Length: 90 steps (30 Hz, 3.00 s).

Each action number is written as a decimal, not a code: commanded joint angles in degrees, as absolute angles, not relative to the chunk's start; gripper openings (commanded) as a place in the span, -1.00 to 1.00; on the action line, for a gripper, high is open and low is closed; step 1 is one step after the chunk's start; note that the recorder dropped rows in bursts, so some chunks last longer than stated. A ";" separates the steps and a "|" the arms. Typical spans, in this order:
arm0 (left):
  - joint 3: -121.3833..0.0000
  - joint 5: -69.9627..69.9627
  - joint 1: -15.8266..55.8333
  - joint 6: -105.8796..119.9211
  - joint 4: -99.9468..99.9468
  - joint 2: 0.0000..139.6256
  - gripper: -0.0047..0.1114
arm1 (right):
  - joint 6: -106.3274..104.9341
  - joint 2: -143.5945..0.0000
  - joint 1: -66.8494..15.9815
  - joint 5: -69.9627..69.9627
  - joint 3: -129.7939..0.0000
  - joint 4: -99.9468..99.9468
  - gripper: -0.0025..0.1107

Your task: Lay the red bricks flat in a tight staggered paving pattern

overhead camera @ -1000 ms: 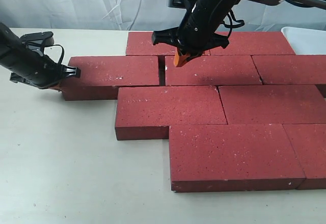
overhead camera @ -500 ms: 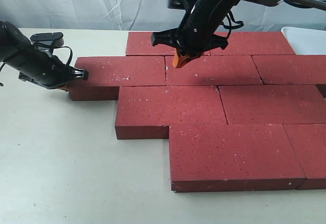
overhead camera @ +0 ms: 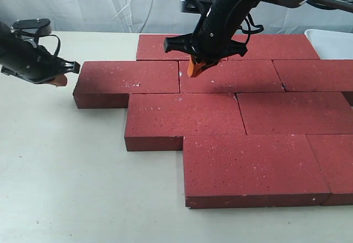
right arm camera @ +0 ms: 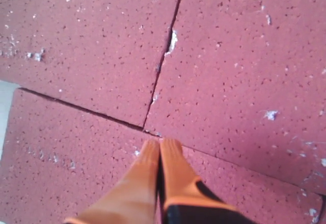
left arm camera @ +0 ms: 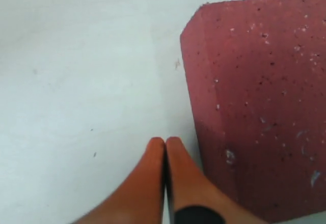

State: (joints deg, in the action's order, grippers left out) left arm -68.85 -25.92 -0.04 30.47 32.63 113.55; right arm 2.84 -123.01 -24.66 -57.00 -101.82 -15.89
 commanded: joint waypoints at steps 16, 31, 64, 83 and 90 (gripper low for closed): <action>-61.16 -40.74 -3.31 23.77 34.86 96.81 -0.92 | 2.44 -118.77 -27.48 -67.02 -101.96 -17.29 -0.96; -56.12 -38.87 18.93 -6.56 5.93 84.27 -0.92 | 2.58 -116.14 -35.36 -68.38 -101.96 -16.78 -0.96; -56.12 -41.90 20.72 -10.29 0.00 81.23 -0.92 | 0.00 -68.07 -0.70 -46.31 -56.50 -7.58 -0.96; -56.12 -41.90 20.72 -10.18 0.00 81.23 -0.92 | -0.44 -37.24 -0.70 -36.08 -42.57 -1.36 -0.96; -56.12 -41.90 20.72 -10.18 0.00 81.23 -0.92 | -0.44 -27.60 -0.70 -34.81 -39.36 0.00 -0.96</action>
